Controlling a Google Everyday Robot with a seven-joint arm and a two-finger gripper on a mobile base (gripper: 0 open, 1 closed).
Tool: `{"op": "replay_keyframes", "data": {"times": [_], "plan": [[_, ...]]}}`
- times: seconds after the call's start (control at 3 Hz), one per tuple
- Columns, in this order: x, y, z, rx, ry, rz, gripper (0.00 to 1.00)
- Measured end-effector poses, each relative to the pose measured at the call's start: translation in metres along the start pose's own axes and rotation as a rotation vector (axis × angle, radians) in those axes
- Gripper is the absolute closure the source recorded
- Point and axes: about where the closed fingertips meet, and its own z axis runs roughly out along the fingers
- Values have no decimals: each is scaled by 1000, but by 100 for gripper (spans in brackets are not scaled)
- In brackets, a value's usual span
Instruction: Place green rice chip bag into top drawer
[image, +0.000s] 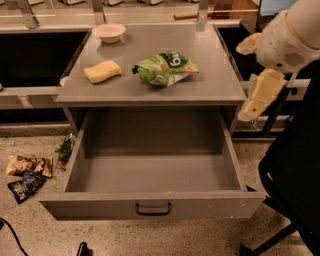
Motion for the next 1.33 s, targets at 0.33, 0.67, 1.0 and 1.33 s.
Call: {"op": "replay_keyframes", "data": {"times": [0.33, 0.67, 1.0, 1.33], "plan": [[-23, -22, 38, 3, -55, -50, 0], [-43, -43, 70, 41, -76, -81, 0], [-43, -44, 70, 41, -76, -81, 0], [-47, -73, 86, 112, -109, -112, 0]]}}
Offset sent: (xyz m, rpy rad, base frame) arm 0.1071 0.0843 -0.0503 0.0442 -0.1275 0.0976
